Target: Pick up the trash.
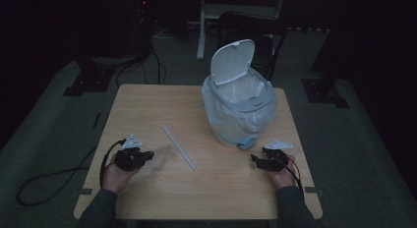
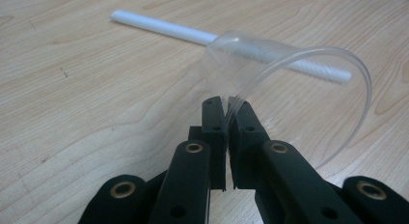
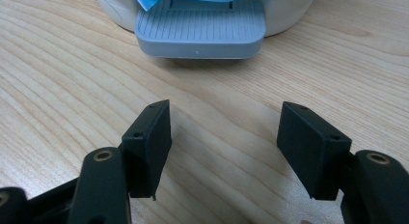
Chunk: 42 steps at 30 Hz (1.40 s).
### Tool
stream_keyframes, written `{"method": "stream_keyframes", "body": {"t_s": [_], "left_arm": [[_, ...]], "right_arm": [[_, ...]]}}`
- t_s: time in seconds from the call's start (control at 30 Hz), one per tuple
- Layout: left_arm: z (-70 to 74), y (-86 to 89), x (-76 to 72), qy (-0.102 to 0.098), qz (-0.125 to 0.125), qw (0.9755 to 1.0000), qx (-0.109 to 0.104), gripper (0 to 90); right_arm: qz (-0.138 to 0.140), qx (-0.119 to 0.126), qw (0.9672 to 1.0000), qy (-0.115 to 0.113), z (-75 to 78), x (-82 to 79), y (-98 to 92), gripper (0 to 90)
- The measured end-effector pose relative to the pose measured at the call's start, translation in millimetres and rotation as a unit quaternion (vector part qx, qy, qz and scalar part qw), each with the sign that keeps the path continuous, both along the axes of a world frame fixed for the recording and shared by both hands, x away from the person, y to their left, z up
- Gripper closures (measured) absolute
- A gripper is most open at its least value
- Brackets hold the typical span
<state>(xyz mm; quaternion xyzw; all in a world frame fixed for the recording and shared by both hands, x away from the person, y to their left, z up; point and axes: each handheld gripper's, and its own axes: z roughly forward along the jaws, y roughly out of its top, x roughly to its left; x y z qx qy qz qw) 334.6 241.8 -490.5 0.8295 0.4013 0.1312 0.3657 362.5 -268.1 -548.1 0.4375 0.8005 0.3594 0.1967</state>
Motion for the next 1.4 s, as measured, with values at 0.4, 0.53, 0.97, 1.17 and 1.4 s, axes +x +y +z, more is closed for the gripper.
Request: {"method": "stream_keyframes", "body": {"t_s": [0.4,0.53,0.97,1.17,1.4], "left_arm": [[5.3,-6.5,3.7,-0.022,-0.007,0.9997,-0.011,87.4],[10.0,-9.7,6.0,-0.032,-0.015,0.9992,-0.017,87.4],[28.3,-24.0,14.8,-0.060,-0.038,0.9970,-0.029,87.3],[37.7,-27.7,17.8,-0.070,-0.047,0.9958,-0.036,87.3],[49.3,-30.8,22.8,-0.081,-0.053,0.9944,-0.042,87.3]], "right_arm": [[0.001,0.000,1.0000,0.000,0.0,0.0,0.0,35.8],[0.001,0.000,1.0000,0.001,0.0,-0.1,0.2,35.8],[0.002,0.001,1.0000,0.002,-0.1,0.3,0.2,35.1],[0.003,0.001,1.0000,0.002,-0.1,0.4,0.2,34.7],[0.003,0.001,1.0000,0.002,-0.1,0.4,0.2,34.5]]}}
